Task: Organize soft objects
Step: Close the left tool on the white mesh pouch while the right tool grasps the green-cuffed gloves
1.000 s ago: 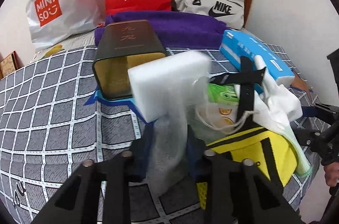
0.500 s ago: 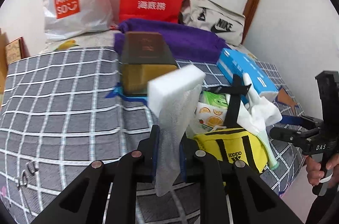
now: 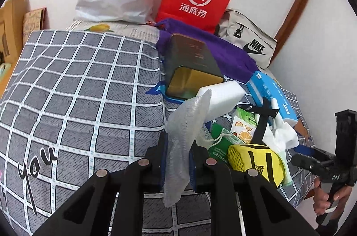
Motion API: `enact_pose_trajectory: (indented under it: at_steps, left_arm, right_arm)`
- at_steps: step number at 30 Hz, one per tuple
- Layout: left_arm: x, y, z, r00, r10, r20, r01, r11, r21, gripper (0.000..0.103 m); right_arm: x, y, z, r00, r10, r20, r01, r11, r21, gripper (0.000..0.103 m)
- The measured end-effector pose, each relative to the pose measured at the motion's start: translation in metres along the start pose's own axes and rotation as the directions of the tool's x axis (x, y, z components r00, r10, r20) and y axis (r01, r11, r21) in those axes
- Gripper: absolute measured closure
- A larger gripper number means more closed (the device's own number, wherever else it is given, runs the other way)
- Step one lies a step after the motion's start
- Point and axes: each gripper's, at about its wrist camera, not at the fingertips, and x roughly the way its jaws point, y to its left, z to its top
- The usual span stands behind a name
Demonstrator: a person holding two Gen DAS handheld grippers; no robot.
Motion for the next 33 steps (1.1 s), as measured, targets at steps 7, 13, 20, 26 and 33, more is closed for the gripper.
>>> enact_pose_trajectory:
  at_steps: [7, 13, 20, 26, 33]
  left_arm:
    - [0.005, -0.003, -0.006, 1.0, 0.004, -0.016, -0.004, 1.0, 0.014, 0.087]
    - [0.006, -0.003, -0.008, 1.0, 0.004, -0.023, -0.004, 1.0, 0.022, 0.087]
    - [0.005, -0.008, -0.008, 1.0, -0.005, -0.024, 0.006, 0.999, 0.034, 0.087]
    - [0.0, -0.015, -0.008, 1.0, -0.009, -0.019, 0.01, 0.999, 0.053, 0.087]
    - [-0.006, -0.023, -0.007, 1.0, -0.014, -0.009, 0.014, 0.998, 0.062, 0.087]
  right_arm:
    - [0.016, 0.016, -0.004, 0.998, 0.044, -0.049, -0.045, 0.999, -0.03, 0.001]
    - [0.028, 0.016, -0.007, 0.995, 0.083, -0.059, -0.083, 0.996, -0.009, 0.034]
    - [0.018, 0.015, -0.01, 0.987, 0.156, -0.045, -0.158, 0.987, -0.024, 0.084]
    - [-0.009, 0.012, -0.013, 0.991, 0.135, 0.009, -0.134, 0.99, -0.047, 0.087]
    - [-0.028, -0.002, -0.015, 0.987, 0.156, 0.042, -0.156, 0.988, -0.015, 0.087]
